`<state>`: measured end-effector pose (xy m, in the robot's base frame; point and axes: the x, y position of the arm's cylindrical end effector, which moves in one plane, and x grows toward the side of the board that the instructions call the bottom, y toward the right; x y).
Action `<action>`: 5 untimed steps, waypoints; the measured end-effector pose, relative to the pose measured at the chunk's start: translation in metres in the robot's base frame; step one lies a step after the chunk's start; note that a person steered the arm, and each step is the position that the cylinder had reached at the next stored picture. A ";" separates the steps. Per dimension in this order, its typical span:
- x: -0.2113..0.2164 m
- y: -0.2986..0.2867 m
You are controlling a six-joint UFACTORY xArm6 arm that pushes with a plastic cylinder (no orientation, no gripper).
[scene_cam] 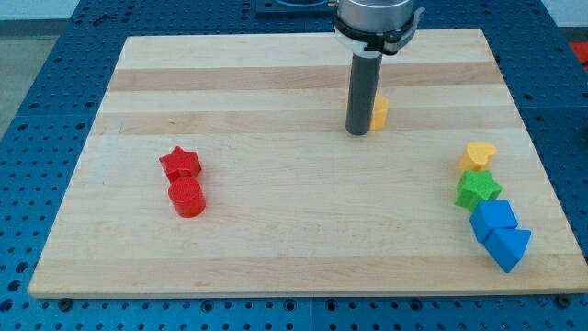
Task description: Slide the yellow hexagon closer to the yellow heart
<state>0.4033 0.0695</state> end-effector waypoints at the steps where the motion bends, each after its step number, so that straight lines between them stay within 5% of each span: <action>1: -0.013 -0.019; 2: -0.049 -0.015; 5: -0.021 0.014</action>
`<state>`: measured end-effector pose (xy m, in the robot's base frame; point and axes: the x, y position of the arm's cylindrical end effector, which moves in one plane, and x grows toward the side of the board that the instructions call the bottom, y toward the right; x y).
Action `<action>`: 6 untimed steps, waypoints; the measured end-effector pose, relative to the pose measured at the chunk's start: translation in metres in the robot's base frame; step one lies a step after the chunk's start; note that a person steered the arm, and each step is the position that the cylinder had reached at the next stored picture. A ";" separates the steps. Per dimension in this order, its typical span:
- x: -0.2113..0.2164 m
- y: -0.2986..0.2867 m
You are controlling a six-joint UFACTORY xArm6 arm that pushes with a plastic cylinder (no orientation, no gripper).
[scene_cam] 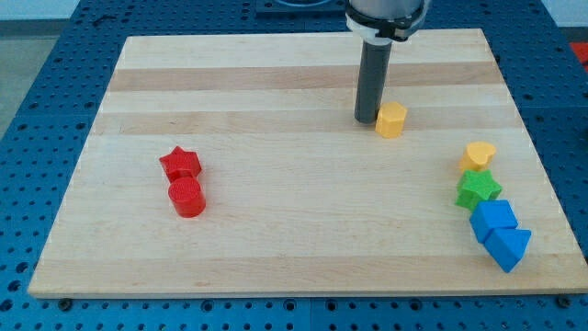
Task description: Slide the yellow hexagon closer to the yellow heart
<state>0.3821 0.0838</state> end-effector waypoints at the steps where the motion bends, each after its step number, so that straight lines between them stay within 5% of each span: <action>1: 0.000 0.002; 6: 0.038 0.085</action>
